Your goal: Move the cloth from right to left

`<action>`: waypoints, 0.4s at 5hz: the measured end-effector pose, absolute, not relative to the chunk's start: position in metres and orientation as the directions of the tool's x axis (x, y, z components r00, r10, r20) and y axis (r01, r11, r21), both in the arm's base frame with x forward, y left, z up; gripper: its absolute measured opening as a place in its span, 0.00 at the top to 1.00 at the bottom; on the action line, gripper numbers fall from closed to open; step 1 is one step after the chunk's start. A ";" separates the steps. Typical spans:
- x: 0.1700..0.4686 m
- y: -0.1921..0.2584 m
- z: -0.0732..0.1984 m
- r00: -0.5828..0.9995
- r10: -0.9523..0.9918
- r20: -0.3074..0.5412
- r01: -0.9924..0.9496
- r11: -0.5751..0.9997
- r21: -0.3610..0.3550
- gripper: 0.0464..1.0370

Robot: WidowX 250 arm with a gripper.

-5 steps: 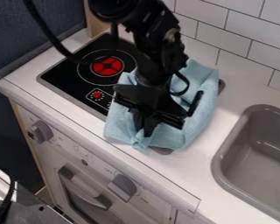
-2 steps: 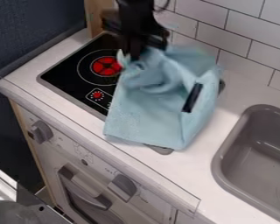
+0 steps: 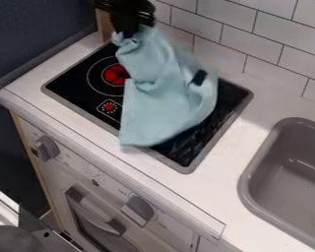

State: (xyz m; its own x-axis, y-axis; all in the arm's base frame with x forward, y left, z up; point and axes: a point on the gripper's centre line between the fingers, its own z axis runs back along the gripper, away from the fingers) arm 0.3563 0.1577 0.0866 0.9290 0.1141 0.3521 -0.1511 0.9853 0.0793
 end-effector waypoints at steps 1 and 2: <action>0.367 0.182 0.074 0.921 0.084 0.379 -0.134 0.985 0.108 0.99; 0.361 0.202 0.054 0.926 0.114 0.361 -0.168 0.978 0.123 0.99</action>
